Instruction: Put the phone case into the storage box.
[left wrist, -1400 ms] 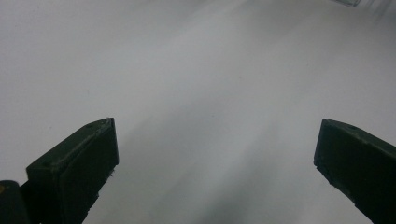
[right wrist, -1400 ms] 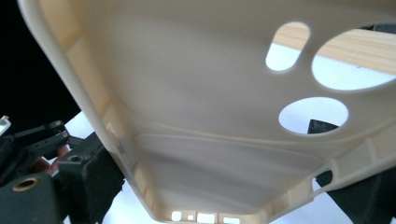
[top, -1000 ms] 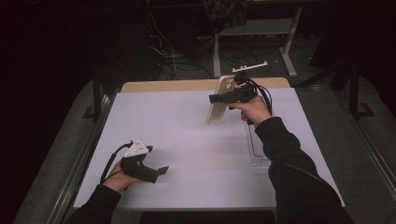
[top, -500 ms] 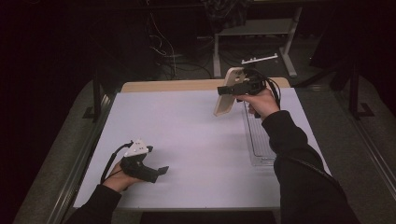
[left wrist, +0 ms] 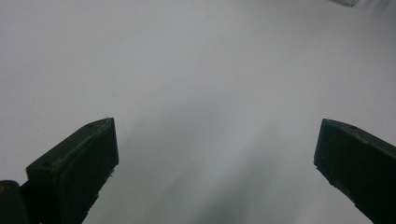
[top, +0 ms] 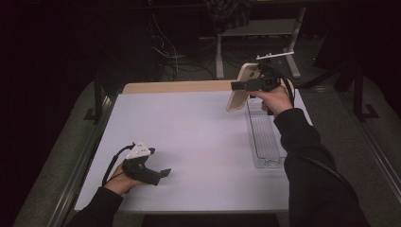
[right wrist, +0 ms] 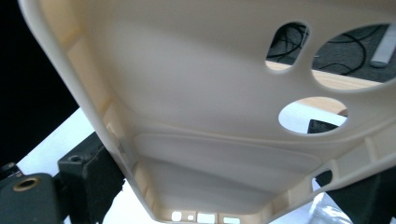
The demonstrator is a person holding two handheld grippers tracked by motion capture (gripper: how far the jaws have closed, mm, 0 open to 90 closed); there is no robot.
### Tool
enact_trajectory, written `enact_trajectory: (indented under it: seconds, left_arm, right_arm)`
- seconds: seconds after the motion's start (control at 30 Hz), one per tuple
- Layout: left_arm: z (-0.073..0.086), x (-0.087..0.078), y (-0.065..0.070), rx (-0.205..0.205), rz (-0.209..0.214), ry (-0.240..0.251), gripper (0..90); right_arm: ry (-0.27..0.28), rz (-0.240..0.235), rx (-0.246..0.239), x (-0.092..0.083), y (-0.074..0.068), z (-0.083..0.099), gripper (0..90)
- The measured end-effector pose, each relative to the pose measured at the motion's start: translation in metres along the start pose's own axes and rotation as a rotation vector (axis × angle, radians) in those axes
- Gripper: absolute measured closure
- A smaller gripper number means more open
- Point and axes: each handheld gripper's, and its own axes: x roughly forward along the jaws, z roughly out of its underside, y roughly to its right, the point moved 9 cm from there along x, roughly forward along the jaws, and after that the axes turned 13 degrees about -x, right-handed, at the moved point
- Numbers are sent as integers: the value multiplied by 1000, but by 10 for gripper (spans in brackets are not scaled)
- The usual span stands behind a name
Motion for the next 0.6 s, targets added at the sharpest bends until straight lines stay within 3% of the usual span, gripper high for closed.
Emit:
enact_trajectory:
  seconds: [0.6]
  left_arm:
    - [0, 0, 1, -8, 3, 1, 0]
  right_arm:
    - [-7, 83, 47, -17, 32, 4, 86]
